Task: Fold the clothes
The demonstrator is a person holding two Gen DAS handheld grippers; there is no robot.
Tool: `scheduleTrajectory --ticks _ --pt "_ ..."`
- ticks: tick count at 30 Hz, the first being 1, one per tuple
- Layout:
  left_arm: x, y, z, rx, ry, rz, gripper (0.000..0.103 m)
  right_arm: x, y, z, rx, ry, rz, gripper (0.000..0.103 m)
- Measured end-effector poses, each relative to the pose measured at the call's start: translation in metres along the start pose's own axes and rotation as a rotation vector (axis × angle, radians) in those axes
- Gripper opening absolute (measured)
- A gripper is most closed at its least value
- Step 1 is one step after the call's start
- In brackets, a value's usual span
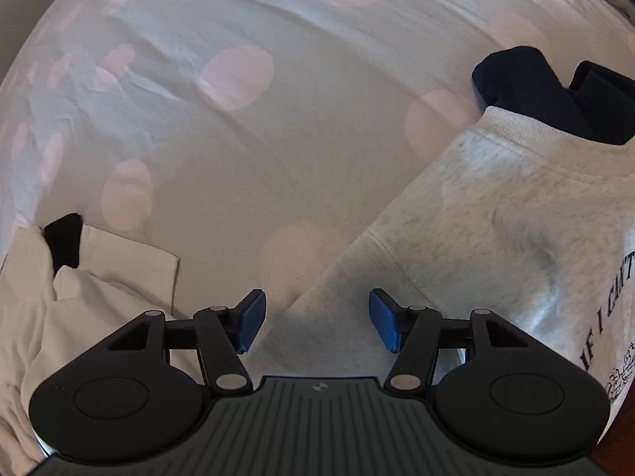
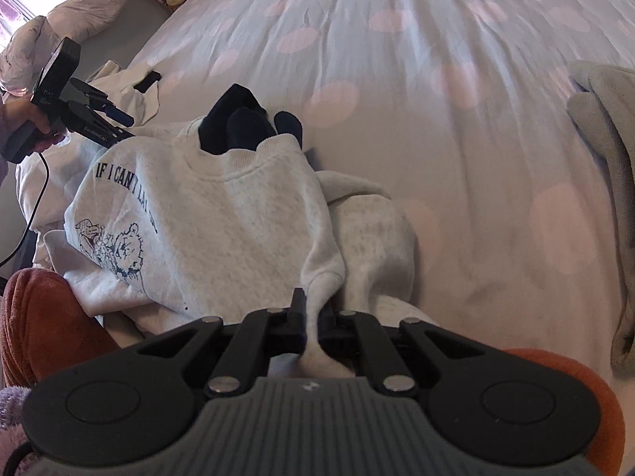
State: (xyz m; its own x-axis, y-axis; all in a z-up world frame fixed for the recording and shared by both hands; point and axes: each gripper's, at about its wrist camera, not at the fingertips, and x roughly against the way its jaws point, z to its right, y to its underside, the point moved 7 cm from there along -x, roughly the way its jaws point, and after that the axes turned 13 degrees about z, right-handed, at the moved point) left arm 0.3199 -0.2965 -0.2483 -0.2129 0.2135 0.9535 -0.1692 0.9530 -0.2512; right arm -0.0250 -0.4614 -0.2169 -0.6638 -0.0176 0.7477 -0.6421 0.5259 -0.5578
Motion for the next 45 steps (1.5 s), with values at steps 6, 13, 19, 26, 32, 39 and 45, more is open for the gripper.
scheduleTrajectory --ticks 6,13,19,26,32,39,45 --pt "-0.035 0.009 0.005 0.004 0.071 -0.067 0.056 -0.023 0.0 -0.003 0.071 0.025 -0.065 0.006" --pt "-0.04 0.016 0.017 0.03 0.088 -0.068 0.028 -0.038 -0.002 -0.001 0.064 0.027 -0.091 0.006" --pt "-0.026 0.022 0.038 0.01 -0.004 -0.017 0.005 -0.032 -0.002 -0.005 0.068 0.038 -0.061 0.006" --pt "0.057 0.013 0.02 0.16 -0.056 0.17 0.001 0.006 -0.024 -0.01 0.136 0.072 0.079 0.005" --pt "0.171 -0.022 0.012 0.212 -0.214 0.408 0.001 0.046 -0.073 -0.023 0.273 0.123 0.274 0.005" --pt "0.305 -0.05 -0.005 0.293 -0.411 0.647 0.001 0.111 -0.152 -0.044 0.395 0.226 0.581 0.005" --pt "0.411 -0.046 0.004 0.332 -0.518 0.862 0.001 0.184 -0.212 -0.076 0.438 0.269 0.821 0.005"
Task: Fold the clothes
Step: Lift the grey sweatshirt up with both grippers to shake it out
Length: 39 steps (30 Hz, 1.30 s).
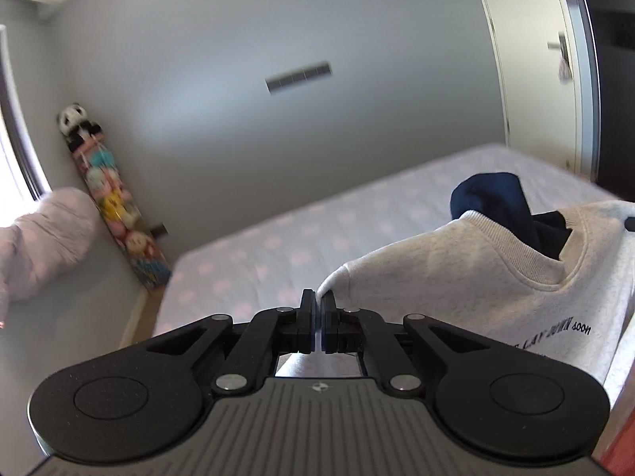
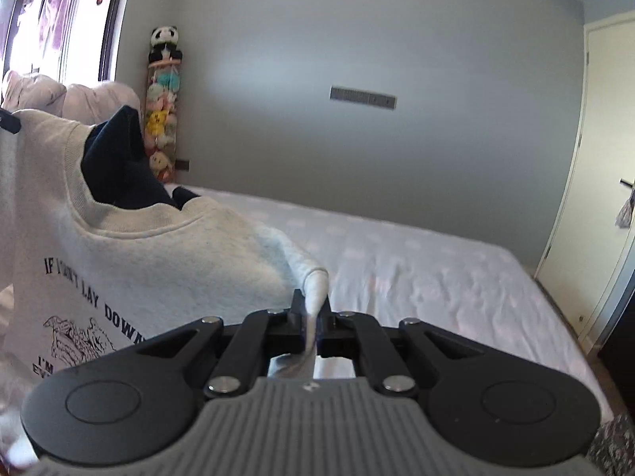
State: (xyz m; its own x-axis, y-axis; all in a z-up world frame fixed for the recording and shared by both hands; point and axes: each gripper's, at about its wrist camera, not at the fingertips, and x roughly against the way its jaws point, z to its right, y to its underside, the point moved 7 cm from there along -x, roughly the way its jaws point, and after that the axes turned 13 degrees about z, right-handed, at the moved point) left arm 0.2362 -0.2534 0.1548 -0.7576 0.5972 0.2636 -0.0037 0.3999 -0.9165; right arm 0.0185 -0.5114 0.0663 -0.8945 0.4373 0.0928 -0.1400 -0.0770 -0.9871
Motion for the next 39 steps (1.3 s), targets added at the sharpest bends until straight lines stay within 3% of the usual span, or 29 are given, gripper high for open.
scheduleTrajectory --ticks 6,10,25,31,39 --pt "0.059 -0.047 -0.015 0.054 -0.064 0.174 0.001 0.036 -0.094 0.008 0.008 0.063 0.222 0.005" --pt "0.09 -0.061 -0.023 0.088 -0.091 0.254 0.001 0.073 -0.13 -0.006 0.069 0.064 0.314 0.005" --pt "0.193 -0.053 -0.004 0.144 -0.002 0.465 0.001 0.2 -0.133 -0.006 0.084 0.137 0.462 0.005" --pt "0.149 -0.039 -0.003 0.148 0.017 0.367 0.001 0.168 -0.115 0.0 0.06 0.129 0.395 0.005" --pt "0.036 -0.013 -0.003 0.16 0.004 0.232 0.001 0.058 -0.076 -0.002 0.05 0.126 0.246 0.005"
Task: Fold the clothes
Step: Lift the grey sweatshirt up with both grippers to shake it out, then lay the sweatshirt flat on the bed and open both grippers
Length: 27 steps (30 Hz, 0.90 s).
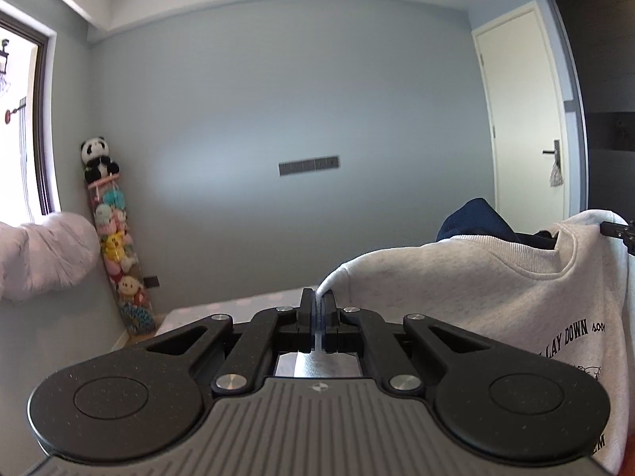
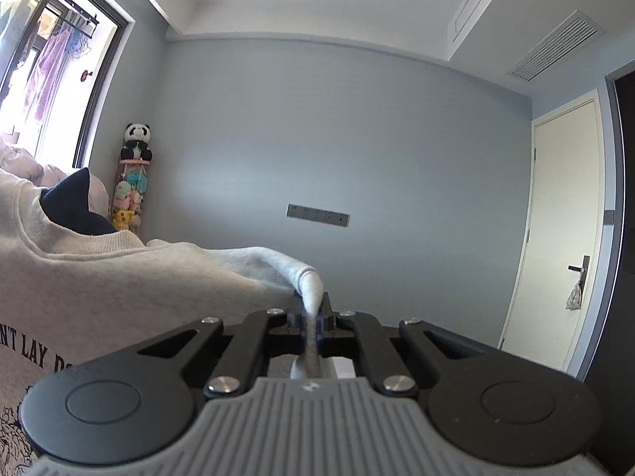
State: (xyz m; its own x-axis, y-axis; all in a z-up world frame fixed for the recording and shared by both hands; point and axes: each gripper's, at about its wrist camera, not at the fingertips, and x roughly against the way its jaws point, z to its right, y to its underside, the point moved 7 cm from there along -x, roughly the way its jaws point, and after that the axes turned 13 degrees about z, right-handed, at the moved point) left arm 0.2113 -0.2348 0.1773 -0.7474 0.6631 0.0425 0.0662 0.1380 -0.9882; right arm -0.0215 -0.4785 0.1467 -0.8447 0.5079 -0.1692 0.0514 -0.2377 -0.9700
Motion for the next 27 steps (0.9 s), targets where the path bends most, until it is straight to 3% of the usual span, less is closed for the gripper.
scheduleTrajectory --ticks 8,17,23,27 --pt "-0.12 0.064 -0.023 -0.022 -0.035 -0.15 0.001 -0.124 0.079 -0.017 0.036 -0.007 -0.167 0.005" --pt "-0.25 0.195 -0.03 -0.042 -0.048 -0.389 0.001 -0.257 0.218 -0.035 0.028 -0.03 -0.418 0.005" --pt "-0.306 0.266 -0.034 -0.056 -0.056 -0.495 0.001 -0.308 0.317 -0.053 0.019 -0.04 -0.553 0.005" --pt "-0.336 0.301 -0.03 -0.057 -0.069 -0.555 0.002 -0.331 0.364 -0.057 0.006 -0.035 -0.616 0.005"
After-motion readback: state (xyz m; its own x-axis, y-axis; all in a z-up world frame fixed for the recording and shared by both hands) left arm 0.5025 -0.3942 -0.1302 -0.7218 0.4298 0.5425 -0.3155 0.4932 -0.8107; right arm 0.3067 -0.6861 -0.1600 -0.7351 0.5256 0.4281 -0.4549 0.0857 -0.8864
